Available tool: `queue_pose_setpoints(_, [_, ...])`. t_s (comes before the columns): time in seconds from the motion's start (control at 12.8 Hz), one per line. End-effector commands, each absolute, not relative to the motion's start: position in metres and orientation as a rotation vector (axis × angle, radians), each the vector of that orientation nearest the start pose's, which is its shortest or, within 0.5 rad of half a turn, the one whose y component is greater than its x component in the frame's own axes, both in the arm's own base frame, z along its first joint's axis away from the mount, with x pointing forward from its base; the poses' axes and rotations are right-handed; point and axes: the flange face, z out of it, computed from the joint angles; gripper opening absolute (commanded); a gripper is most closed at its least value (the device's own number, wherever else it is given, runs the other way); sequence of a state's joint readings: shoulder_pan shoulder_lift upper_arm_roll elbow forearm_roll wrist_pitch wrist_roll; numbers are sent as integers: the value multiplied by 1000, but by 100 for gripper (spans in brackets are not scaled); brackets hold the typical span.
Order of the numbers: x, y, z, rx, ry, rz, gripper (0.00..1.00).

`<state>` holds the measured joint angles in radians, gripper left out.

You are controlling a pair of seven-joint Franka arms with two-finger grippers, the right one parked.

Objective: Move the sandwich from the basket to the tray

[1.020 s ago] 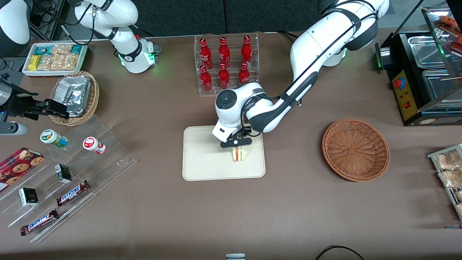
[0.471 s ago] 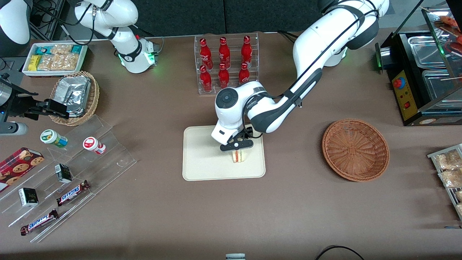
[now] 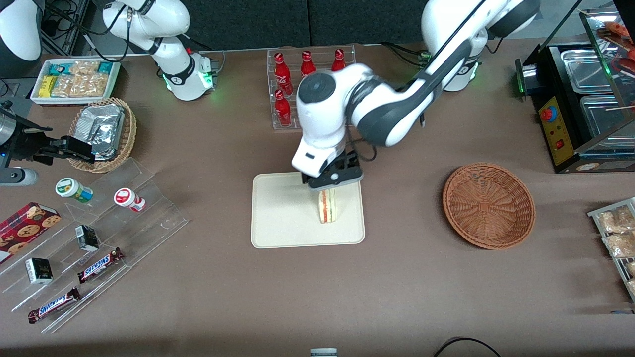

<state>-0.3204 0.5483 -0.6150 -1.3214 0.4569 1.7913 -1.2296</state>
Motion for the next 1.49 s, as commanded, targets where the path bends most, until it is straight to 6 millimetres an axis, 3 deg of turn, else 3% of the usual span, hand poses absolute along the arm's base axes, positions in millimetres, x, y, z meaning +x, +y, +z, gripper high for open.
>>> queue_pose_setpoints(0.0, [506, -428, 534, -3028, -445, -177, 100])
queue_pose_setpoints(0.24, [492, -365, 609, -3029, -422, -113, 100])
queue_pose_setpoints(0.39, [485, -315, 643, -3018, -362, -38, 100])
queue_pose_setpoints(0.63, [493, -217, 682, -3082, -226, 63, 100])
queue_pose_setpoints(0.78, [500, -168, 688, -3085, -181, 106, 100])
queue_pose_setpoints(1.18, [514, -85, 686, -3092, -131, 181, 100])
queue_pose_setpoints(1.41, [502, -38, 686, -3150, -114, 179, 100])
